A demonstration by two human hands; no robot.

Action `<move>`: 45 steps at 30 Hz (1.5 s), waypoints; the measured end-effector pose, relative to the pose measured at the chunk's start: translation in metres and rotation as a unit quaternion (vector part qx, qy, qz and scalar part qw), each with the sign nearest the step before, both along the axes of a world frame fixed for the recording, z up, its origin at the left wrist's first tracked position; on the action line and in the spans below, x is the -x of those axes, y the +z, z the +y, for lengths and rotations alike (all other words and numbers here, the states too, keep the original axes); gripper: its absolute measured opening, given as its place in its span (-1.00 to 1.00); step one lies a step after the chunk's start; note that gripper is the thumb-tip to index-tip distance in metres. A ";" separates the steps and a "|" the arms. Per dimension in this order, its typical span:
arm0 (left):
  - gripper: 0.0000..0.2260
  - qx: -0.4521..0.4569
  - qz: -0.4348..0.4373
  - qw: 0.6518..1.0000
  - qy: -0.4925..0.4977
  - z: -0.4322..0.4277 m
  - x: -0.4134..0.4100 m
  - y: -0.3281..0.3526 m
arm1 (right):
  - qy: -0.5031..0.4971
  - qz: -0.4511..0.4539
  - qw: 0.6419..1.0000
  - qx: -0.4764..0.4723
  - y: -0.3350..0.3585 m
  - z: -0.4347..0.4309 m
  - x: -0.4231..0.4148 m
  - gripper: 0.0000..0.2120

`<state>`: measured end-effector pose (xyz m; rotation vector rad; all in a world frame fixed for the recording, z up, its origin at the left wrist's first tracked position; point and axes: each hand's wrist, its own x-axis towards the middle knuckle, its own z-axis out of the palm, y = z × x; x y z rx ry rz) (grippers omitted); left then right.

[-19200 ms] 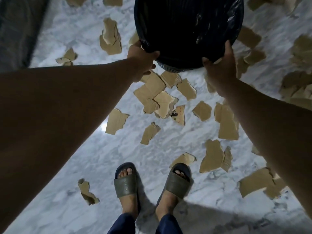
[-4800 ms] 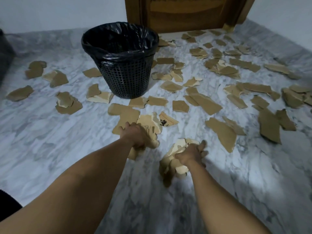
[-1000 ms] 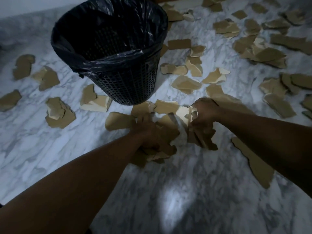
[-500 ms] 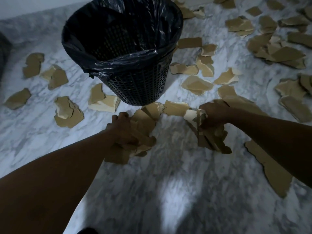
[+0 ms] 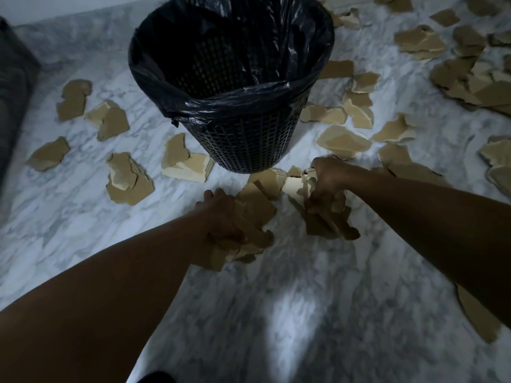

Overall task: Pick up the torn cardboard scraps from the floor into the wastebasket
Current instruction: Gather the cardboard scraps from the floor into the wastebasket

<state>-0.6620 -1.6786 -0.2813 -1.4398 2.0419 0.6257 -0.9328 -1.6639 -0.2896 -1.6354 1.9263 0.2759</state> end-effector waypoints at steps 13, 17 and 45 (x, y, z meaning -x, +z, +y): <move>-0.04 -0.003 0.019 1.000 0.012 0.004 -0.005 -0.002 | -0.035 0.043 0.997 -0.048 0.008 0.001 -0.014 -0.41; -0.21 0.016 0.043 0.999 0.017 0.009 -0.011 -0.007 | -0.023 0.053 0.989 -0.133 0.023 0.005 -0.012 -0.74; -0.18 0.002 0.020 1.000 -0.017 -0.002 -0.010 -0.022 | -0.082 -0.251 0.965 -0.009 -0.006 -0.018 -0.059 -0.68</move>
